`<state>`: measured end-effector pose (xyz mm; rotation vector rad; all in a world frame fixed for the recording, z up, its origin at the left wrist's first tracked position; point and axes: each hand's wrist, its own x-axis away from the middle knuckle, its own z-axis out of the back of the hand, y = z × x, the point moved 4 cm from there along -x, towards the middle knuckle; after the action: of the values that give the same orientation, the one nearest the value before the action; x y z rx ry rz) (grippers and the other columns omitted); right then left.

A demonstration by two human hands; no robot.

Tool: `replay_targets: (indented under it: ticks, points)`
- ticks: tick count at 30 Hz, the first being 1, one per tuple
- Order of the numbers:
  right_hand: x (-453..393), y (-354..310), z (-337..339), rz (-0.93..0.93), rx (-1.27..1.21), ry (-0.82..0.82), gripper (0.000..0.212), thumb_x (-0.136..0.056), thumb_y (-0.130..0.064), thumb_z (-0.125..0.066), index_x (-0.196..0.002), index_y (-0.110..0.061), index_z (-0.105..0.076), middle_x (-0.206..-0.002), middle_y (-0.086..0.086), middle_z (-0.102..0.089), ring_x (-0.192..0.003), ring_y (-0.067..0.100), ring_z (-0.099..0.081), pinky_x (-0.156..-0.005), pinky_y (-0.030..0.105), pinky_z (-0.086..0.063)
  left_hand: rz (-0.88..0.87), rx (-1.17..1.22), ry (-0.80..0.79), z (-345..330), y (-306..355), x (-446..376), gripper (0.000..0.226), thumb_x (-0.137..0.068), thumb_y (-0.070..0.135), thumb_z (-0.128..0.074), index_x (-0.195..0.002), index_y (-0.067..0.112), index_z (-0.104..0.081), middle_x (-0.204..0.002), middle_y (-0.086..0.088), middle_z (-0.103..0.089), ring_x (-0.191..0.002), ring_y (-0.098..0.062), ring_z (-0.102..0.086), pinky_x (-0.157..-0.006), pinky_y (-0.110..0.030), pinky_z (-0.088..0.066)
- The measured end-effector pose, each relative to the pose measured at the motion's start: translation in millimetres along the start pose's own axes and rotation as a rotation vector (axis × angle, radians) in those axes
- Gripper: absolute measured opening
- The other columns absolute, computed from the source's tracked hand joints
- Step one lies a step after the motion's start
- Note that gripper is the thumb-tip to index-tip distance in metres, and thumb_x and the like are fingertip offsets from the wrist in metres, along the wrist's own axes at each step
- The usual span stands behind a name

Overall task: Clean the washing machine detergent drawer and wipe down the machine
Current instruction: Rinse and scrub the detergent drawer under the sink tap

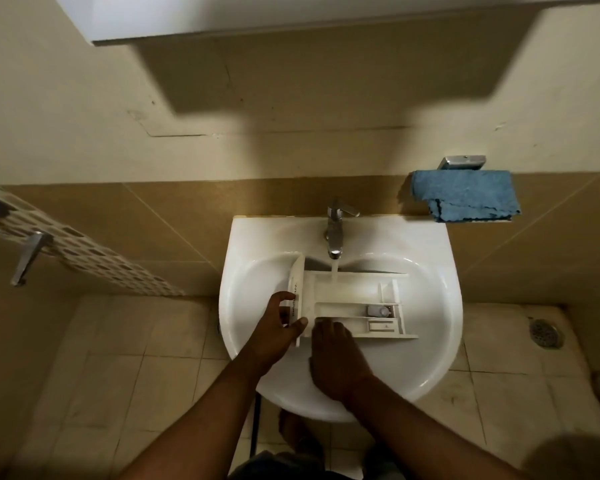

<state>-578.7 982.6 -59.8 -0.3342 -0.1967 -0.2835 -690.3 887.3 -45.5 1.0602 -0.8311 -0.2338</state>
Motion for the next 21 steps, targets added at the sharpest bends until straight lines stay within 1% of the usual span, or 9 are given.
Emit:
replay_targets:
  ticks: [2,5,7,9,12,14,16,18,21]
  points:
    - [1.2,5.9,7.5,0.037,-0.040,0.000,0.056,-0.089,-0.020,-0.053,-0.141,-0.004,-0.042,-0.139,0.018,-0.048,-0.124,0.035,-0.048,-0.108,0.042,-0.037,-0.005,-0.019,0.000,-0.2,0.6,0.1,0.047,-0.089,0.023,-0.070,-0.125,0.037,-0.043,-0.123,-0.006,-0.057,-0.112,-0.020,-0.058,-0.078,-0.025,-0.056]
    - [15.2,54.1,10.6,0.056,0.040,0.030,0.046,-0.073,-0.016,-0.064,-0.119,-0.012,-0.063,-0.117,0.013,-0.062,-0.103,0.035,-0.064,-0.090,0.044,-0.053,0.010,0.004,0.006,-0.9,0.5,1.1,0.047,-0.089,0.020,-0.070,-0.125,0.036,-0.044,-0.122,-0.007,-0.057,-0.110,-0.020,-0.058,-0.079,-0.027,-0.056]
    - [16.3,68.5,16.2,0.030,0.091,-0.063,0.039,-0.079,-0.018,-0.058,-0.118,-0.013,-0.062,-0.117,0.011,-0.060,-0.104,0.034,-0.062,-0.092,0.046,-0.050,0.014,0.018,0.011,-1.8,2.2,2.9,0.046,-0.090,0.018,-0.069,-0.126,0.033,-0.045,-0.119,-0.006,-0.056,-0.109,-0.020,-0.058,-0.076,-0.024,-0.054]
    - [2.5,66.5,22.6,-0.012,-0.041,-0.095,0.032,-0.090,-0.023,-0.049,-0.117,-0.013,-0.061,-0.116,0.009,-0.060,-0.107,0.031,-0.060,-0.093,0.041,-0.048,0.018,0.022,0.020,-2.8,3.5,4.1,0.045,-0.091,0.017,-0.068,-0.127,0.032,-0.045,-0.117,-0.005,-0.056,-0.109,-0.021,-0.057,-0.074,-0.022,-0.051]
    - [-13.9,76.3,41.6,-0.261,-0.419,0.132,0.021,-0.091,-0.015,-0.052,-0.108,-0.009,-0.063,-0.104,0.011,-0.062,-0.097,0.030,-0.059,-0.087,0.038,-0.048,0.016,0.047,0.037,0.5,6.1,8.1,0.043,-0.091,0.015,-0.068,-0.125,0.032,-0.047,-0.112,-0.004,-0.055,-0.104,-0.020,-0.057,-0.075,-0.023,-0.051]
    - [-8.2,91.2,45.5,-0.364,-0.519,0.254,0.020,-0.088,-0.008,-0.058,-0.107,-0.005,-0.064,-0.100,0.015,-0.061,-0.095,0.033,-0.059,-0.088,0.042,-0.048,0.005,0.071,0.049,6.3,8.4,11.9,0.041,-0.091,0.012,-0.067,-0.121,0.032,-0.049,-0.105,0.000,-0.054,-0.099,-0.017,-0.057,-0.071,-0.021,-0.049]
    - [0.9,100.4,42.1,-0.435,-0.535,0.245,0.022,-0.087,-0.007,-0.061,-0.109,-0.004,-0.064,-0.102,0.016,-0.060,-0.098,0.035,-0.058,-0.092,0.045,-0.046,-0.009,0.066,0.072,13.9,9.7,16.3,0.040,-0.091,0.010,-0.067,-0.118,0.033,-0.050,-0.102,0.004,-0.053,-0.099,-0.017,-0.056,-0.073,-0.022,-0.048]
    - [8.7,103.5,38.0,-0.514,-0.594,0.219,0.028,-0.089,-0.012,-0.064,-0.116,-0.005,-0.061,-0.111,0.016,-0.058,-0.104,0.034,-0.056,-0.096,0.044,-0.045,-0.029,0.029,0.096,20.4,13.1,22.5,0.040,-0.090,0.012,-0.068,-0.119,0.032,-0.050,-0.101,0.008,-0.054,-0.101,-0.015,-0.057,-0.077,-0.022,-0.047]
    - [16.3,99.9,31.0,-0.566,-0.683,0.188,0.036,-0.089,-0.012,-0.065,-0.122,-0.003,-0.056,-0.121,0.017,-0.052,-0.108,0.032,-0.054,-0.098,0.041,-0.045,-0.054,-0.052,0.146,29.2,23.3,31.9,0.041,-0.087,0.012,-0.072,-0.120,0.025,-0.051,-0.101,0.013,-0.055,-0.096,-0.001,-0.057,-0.077,-0.010,-0.044]
